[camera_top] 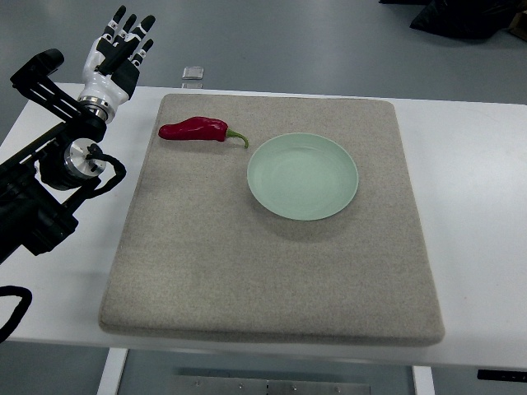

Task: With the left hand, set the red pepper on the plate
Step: 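Raise the left hand and open its fingers above the red pepper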

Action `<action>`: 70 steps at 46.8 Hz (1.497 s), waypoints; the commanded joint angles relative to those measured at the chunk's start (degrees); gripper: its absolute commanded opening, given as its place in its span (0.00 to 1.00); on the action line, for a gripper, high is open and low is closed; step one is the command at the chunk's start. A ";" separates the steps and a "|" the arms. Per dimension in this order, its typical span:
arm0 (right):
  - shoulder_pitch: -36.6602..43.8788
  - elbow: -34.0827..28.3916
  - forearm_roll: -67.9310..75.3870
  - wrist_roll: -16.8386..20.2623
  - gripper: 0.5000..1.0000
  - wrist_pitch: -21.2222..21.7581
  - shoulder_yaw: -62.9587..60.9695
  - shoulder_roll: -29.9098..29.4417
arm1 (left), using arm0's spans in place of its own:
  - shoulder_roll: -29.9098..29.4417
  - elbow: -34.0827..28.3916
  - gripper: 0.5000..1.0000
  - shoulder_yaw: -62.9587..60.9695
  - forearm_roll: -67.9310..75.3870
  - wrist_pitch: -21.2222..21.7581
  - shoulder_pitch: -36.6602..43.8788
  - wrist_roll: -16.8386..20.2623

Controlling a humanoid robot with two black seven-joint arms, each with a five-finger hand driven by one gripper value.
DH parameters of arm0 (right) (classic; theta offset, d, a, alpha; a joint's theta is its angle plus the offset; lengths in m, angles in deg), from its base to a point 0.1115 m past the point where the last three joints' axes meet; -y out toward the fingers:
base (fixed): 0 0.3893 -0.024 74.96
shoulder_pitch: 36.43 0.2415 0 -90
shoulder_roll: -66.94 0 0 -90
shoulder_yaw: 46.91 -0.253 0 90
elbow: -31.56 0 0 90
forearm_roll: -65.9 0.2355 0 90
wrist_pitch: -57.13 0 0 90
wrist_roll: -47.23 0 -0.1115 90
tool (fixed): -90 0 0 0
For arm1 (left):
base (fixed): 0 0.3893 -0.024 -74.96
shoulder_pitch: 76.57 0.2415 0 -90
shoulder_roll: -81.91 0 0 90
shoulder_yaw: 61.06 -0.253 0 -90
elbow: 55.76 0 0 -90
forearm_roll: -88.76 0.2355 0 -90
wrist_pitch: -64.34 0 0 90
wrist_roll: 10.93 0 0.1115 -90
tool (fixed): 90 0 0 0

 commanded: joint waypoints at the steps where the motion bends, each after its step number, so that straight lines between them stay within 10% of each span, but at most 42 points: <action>1: 0.00 0.00 0.00 0.00 0.86 0.00 0.00 0.00 | 0.52 0.09 1.00 -0.07 0.00 0.00 -0.09 0.00; 70: 0.00 0.00 0.00 0.00 0.86 0.00 0.00 0.00 | 0.78 -0.53 0.99 -1.74 21.36 2.90 -4.04 0.00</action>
